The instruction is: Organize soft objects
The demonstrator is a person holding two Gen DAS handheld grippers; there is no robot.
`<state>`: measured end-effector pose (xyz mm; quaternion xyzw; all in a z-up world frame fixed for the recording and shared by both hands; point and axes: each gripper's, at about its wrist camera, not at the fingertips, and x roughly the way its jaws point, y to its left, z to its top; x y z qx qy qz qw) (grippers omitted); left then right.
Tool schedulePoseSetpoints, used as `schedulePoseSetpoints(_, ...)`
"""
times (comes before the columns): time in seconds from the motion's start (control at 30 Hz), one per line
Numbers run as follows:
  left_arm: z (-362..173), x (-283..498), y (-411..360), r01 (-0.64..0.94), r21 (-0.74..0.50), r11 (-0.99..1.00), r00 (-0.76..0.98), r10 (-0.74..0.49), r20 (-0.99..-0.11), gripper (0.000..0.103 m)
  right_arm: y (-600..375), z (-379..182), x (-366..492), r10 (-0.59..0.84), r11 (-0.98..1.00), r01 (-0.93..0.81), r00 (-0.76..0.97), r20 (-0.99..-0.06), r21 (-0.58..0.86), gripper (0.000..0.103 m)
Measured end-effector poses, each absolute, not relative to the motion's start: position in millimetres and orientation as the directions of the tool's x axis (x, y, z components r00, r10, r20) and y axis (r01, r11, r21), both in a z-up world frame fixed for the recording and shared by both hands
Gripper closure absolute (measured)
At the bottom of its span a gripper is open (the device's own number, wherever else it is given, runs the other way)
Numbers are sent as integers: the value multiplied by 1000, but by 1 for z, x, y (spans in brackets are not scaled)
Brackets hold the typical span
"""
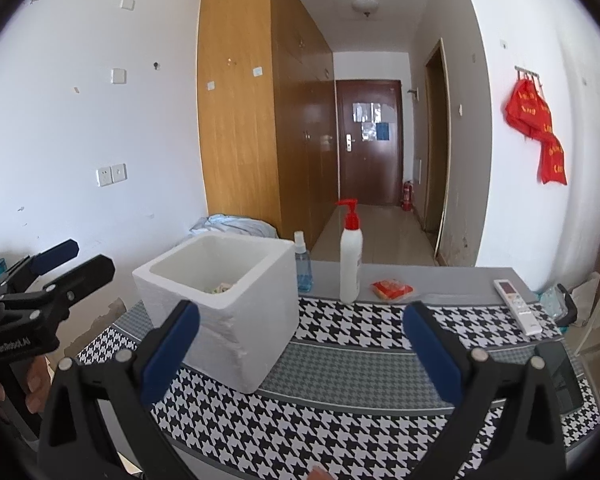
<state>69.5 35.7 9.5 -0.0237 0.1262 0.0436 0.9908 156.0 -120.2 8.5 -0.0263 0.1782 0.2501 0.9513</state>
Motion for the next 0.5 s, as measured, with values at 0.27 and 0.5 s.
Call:
schedulePoseSetpoints(0.27, -1, 58, 33, -95, -40, 995, 966, 82, -245, 1, -127, 7, 144, 456, 882, -470, 831, -320, 38, 0)
schedulePoseSetpoints(0.5, -9, 46, 28, -108, -43, 993, 968, 95, -232, 1, -129, 2, 137, 450, 884, -466, 838, -308, 24, 0)
